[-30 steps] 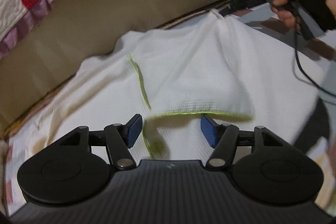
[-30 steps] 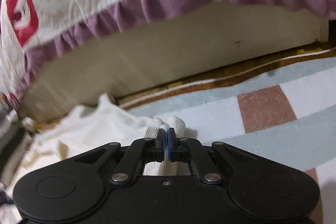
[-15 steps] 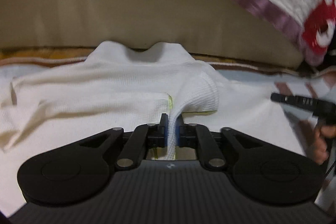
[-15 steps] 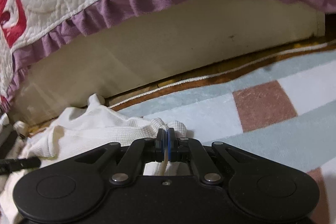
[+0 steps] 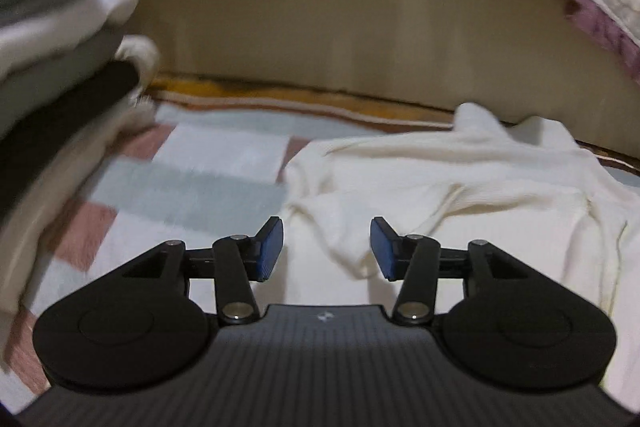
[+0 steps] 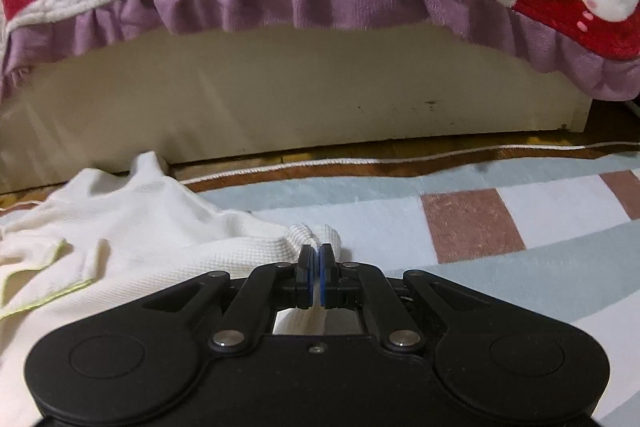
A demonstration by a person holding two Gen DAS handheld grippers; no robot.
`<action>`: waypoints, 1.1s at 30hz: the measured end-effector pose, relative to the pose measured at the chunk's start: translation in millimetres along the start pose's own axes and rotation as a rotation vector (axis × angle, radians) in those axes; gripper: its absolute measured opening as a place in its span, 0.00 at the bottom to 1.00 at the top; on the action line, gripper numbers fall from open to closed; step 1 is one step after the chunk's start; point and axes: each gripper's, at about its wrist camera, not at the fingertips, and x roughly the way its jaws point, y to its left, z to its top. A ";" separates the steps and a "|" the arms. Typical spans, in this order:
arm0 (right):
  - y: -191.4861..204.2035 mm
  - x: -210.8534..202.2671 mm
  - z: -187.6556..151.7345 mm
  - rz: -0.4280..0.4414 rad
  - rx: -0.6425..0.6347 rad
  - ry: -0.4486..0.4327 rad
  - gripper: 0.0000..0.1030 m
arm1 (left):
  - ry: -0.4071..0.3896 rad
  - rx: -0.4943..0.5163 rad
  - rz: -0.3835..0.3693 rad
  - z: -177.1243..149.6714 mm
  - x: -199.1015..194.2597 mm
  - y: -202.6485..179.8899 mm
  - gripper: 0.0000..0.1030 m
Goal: Fold clothes
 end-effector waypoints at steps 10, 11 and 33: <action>18.6 -11.5 2.8 -0.059 -0.023 -0.060 0.03 | 0.068 0.065 -0.121 0.7 33.9 -29.0 0.63; 19.1 -12.8 1.8 -0.065 -0.019 -0.068 0.03 | 0.044 0.123 -0.076 0.6 39.1 -34.8 0.63; 35.4 -12.6 18.4 -0.106 -0.090 -0.078 0.03 | -0.031 0.199 -0.110 28.5 48.8 -25.1 0.51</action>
